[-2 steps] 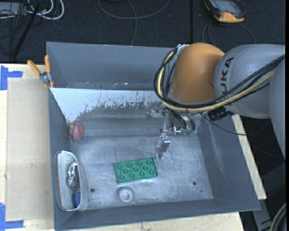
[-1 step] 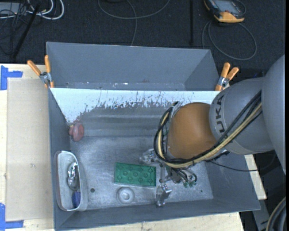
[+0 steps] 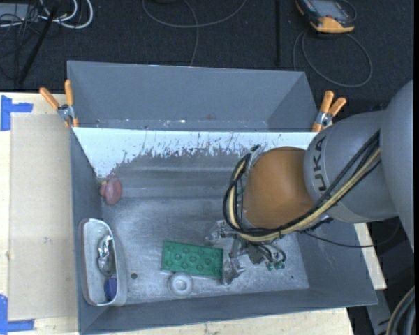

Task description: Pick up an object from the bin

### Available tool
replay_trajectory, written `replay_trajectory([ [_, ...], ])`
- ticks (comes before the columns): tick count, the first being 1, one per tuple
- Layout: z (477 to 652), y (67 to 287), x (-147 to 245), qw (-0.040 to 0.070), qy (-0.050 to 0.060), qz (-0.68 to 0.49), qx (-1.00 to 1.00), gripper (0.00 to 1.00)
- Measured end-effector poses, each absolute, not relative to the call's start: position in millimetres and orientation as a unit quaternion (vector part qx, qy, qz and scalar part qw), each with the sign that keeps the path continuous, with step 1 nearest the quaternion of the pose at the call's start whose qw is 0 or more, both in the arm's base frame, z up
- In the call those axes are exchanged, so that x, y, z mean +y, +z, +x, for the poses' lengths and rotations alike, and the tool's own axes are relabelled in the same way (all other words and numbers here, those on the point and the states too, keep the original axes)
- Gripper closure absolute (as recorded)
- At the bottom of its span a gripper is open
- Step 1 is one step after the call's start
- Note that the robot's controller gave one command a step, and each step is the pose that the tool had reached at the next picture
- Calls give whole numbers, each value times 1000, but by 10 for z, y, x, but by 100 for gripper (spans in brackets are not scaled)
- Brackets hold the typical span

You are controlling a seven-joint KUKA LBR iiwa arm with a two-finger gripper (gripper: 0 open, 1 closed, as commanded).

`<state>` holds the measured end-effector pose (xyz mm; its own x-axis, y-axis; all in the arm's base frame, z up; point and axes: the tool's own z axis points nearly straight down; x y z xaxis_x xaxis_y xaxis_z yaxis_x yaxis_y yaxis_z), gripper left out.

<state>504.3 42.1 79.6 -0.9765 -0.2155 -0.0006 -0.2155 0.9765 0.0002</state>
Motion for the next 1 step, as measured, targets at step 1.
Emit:
replay_trajectory([
  [1,5264,2216,241,4,-1,-147,989,100],
])
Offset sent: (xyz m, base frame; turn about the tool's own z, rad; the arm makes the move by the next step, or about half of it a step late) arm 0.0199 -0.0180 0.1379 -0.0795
